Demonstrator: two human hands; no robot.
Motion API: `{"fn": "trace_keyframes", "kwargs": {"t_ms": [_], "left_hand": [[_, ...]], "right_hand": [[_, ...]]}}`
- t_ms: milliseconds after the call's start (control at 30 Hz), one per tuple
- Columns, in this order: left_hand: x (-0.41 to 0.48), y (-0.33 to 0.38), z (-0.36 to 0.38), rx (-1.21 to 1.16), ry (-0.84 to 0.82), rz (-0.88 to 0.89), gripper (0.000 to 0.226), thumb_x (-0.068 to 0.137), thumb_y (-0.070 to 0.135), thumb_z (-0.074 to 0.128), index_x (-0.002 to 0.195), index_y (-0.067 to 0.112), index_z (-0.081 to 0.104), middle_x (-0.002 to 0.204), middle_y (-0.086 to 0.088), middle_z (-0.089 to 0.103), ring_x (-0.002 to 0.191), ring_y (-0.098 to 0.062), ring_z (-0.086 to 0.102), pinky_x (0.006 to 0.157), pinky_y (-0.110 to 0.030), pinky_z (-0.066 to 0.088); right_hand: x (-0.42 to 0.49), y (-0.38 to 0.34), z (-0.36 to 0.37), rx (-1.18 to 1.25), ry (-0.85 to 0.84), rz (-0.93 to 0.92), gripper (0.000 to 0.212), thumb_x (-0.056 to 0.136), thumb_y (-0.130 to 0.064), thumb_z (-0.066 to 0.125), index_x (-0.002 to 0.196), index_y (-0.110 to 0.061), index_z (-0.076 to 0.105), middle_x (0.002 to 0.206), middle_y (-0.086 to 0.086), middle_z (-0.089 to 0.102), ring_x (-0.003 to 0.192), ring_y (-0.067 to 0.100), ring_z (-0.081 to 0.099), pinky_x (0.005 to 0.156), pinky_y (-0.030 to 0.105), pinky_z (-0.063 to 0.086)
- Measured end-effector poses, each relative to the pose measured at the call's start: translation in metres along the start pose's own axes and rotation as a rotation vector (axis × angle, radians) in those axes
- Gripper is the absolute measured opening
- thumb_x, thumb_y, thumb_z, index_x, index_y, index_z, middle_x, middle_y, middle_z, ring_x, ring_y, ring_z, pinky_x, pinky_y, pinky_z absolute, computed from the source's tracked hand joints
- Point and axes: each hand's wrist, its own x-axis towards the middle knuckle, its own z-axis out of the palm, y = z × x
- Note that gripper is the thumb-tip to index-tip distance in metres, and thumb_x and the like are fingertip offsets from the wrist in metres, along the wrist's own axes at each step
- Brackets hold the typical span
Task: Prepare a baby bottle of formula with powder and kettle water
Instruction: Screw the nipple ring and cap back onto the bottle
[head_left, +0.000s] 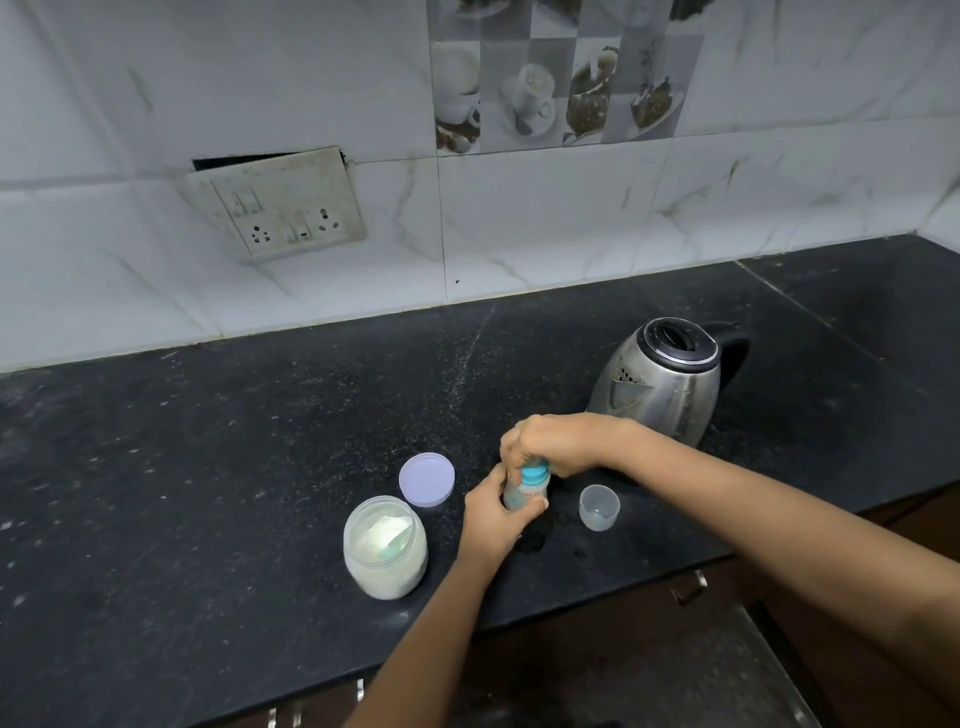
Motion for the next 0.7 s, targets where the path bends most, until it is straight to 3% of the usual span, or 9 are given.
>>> {"fn": "trace_keyframes", "kwargs": {"t_ms": [133, 200, 300, 333, 400, 467, 533, 600, 700], "left_hand": [[-0.002, -0.001, 0.0, -0.001, 0.023, 0.016, 0.047, 0.066, 0.038, 0.074, 0.111, 0.033, 0.061, 0.102, 0.013, 0.069, 0.099, -0.001, 0.063, 0.09, -0.034, 0.052], [-0.003, -0.001, 0.001, -0.005, 0.033, 0.022, 0.051, 0.065, 0.039, 0.073, 0.114, 0.035, 0.06, 0.104, 0.014, 0.069, 0.101, 0.0, 0.062, 0.091, -0.034, 0.051], [-0.001, -0.005, 0.0, -0.01, 0.013, 0.04, 0.058, 0.067, 0.037, 0.073, 0.123, 0.03, 0.059, 0.11, 0.013, 0.068, 0.104, -0.001, 0.061, 0.093, -0.034, 0.05], [-0.001, -0.005, 0.0, -0.004, 0.008, 0.044, 0.06, 0.067, 0.036, 0.074, 0.125, 0.028, 0.058, 0.112, 0.013, 0.067, 0.105, -0.001, 0.061, 0.094, -0.034, 0.05], [0.0, -0.004, -0.001, 0.011, 0.003, 0.036, 0.062, 0.068, 0.033, 0.075, 0.127, 0.026, 0.057, 0.116, 0.014, 0.065, 0.109, 0.0, 0.059, 0.097, -0.032, 0.048], [0.001, -0.007, 0.0, 0.022, -0.004, 0.022, 0.062, 0.07, 0.027, 0.078, 0.128, 0.028, 0.055, 0.12, 0.014, 0.063, 0.112, -0.001, 0.057, 0.1, -0.032, 0.047], [0.002, -0.009, 0.0, 0.032, -0.001, 0.006, 0.064, 0.07, 0.025, 0.08, 0.128, 0.028, 0.054, 0.122, 0.013, 0.062, 0.114, -0.002, 0.056, 0.101, -0.033, 0.046], [0.003, -0.01, 0.0, 0.041, 0.0, 0.004, 0.064, 0.069, 0.028, 0.079, 0.128, 0.027, 0.055, 0.121, 0.011, 0.064, 0.112, -0.003, 0.057, 0.099, -0.036, 0.047], [0.002, -0.008, 0.001, 0.062, 0.015, 0.015, 0.063, 0.072, 0.025, 0.08, 0.13, 0.026, 0.054, 0.119, 0.011, 0.065, 0.109, -0.002, 0.058, 0.097, -0.033, 0.048]], "right_hand": [[0.004, -0.007, 0.001, -0.141, 0.075, 0.213, 0.035, 0.077, -0.033, 0.07, 0.103, -0.01, 0.065, 0.096, 0.005, 0.06, 0.076, 0.019, 0.058, 0.065, 0.034, 0.051], [0.003, -0.008, 0.008, 0.103, 0.156, 0.406, 0.05, 0.077, -0.05, 0.067, 0.083, -0.001, 0.064, 0.071, 0.012, 0.067, 0.055, 0.027, 0.065, 0.051, 0.035, 0.056], [-0.015, 0.003, 0.008, 0.362, 0.011, 0.552, 0.066, 0.076, -0.065, 0.063, 0.072, 0.001, 0.067, 0.063, 0.014, 0.069, 0.051, 0.021, 0.065, 0.052, 0.027, 0.056], [-0.023, 0.009, 0.007, 0.365, -0.014, 0.535, 0.059, 0.074, -0.062, 0.068, 0.077, -0.003, 0.067, 0.069, 0.011, 0.07, 0.057, 0.017, 0.065, 0.055, 0.024, 0.055], [-0.034, 0.021, 0.008, 0.337, 0.098, 0.415, 0.049, 0.067, -0.042, 0.083, 0.1, -0.013, 0.062, 0.094, -0.001, 0.067, 0.076, 0.008, 0.061, 0.067, 0.017, 0.049], [-0.034, 0.03, 0.015, 0.438, 0.183, 0.24, 0.073, 0.068, -0.024, 0.085, 0.131, -0.024, 0.049, 0.126, -0.017, 0.054, 0.11, -0.005, 0.051, 0.09, 0.009, 0.04], [-0.026, 0.032, 0.026, 0.566, 0.179, 0.133, 0.081, 0.074, -0.016, 0.08, 0.143, -0.028, 0.04, 0.144, -0.019, 0.042, 0.131, -0.009, 0.034, 0.106, 0.009, 0.027], [-0.018, 0.033, 0.038, 0.63, 0.214, 0.099, 0.067, 0.078, -0.01, 0.076, 0.138, -0.023, 0.049, 0.141, -0.01, 0.05, 0.131, -0.004, 0.039, 0.109, 0.016, 0.031], [-0.017, 0.026, 0.059, 0.777, 0.411, 0.122, 0.05, 0.075, -0.005, 0.075, 0.122, -0.014, 0.061, 0.118, -0.004, 0.066, 0.112, 0.005, 0.06, 0.1, 0.022, 0.044]]}}
